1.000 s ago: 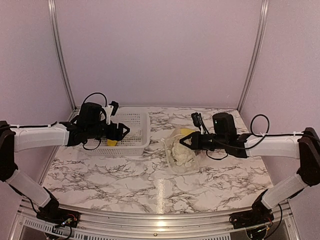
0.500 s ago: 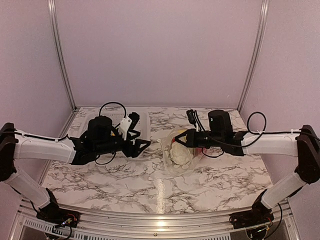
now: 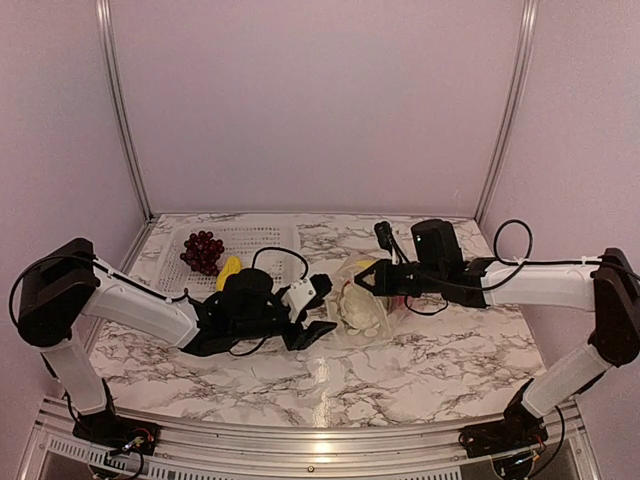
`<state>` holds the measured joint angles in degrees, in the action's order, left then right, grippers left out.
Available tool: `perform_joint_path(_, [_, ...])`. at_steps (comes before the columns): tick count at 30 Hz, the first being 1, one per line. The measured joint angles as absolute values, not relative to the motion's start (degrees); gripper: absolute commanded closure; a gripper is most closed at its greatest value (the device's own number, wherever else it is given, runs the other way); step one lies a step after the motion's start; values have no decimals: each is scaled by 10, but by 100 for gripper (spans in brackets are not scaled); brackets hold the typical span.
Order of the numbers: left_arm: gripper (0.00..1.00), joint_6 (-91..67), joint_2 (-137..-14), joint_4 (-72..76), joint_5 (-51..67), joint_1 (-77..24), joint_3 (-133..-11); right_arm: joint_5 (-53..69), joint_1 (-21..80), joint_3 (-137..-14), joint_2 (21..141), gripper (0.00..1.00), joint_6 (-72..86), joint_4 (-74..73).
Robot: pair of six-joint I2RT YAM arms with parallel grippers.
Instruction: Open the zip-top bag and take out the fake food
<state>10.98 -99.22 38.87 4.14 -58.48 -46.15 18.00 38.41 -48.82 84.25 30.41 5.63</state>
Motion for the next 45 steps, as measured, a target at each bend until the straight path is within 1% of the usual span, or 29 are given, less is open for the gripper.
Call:
perform_joint_path(5, [40, 131, -1066, 411, 12, -615, -521, 159, 384, -488, 843, 100, 301, 46])
perform_joint_path(8, [43, 126, -1093, 432, 3, -623, -543, 162, 384, -488, 843, 100, 301, 48])
perform_joint_path(12, [47, 99, -1125, 466, -14, -623, -563, 171, 384, -488, 840, 100, 302, 57])
perform_joint_path(18, [48, 24, -1171, 485, -53, -616, -581, 193, 384, -485, 811, 99, 304, 76])
perform_joint_path(19, [49, 8, -1174, 486, -57, -615, -582, 197, 384, -485, 807, 94, 304, 78])
perform_joint_path(23, [49, -47, -1177, 494, -65, -601, -582, 219, 376, -484, 794, 65, 301, 81])
perform_joint_path(24, [49, -55, -1177, 496, -66, -598, -582, 224, 373, -482, 790, 60, 301, 82])
perform_joint_path(26, [49, -74, -1177, 497, -66, -592, -584, 236, 356, -475, 777, 51, 296, 86])
perform_joint_path(30, [49, -107, -1181, 497, -66, -581, -595, 243, 301, -470, 769, 50, 285, 91])
perform_joint_path(34, [49, -130, -1189, 492, -65, -575, -610, 241, 239, -473, 791, 50, 261, 87])
perform_joint_path(39, [47, -144, -1200, 479, -60, -573, -630, 248, 188, -502, 878, 50, 226, 65])
perform_joint_path(45, [45, -155, -1207, 470, -51, -572, -636, 284, 171, -547, 976, 48, 197, 53])
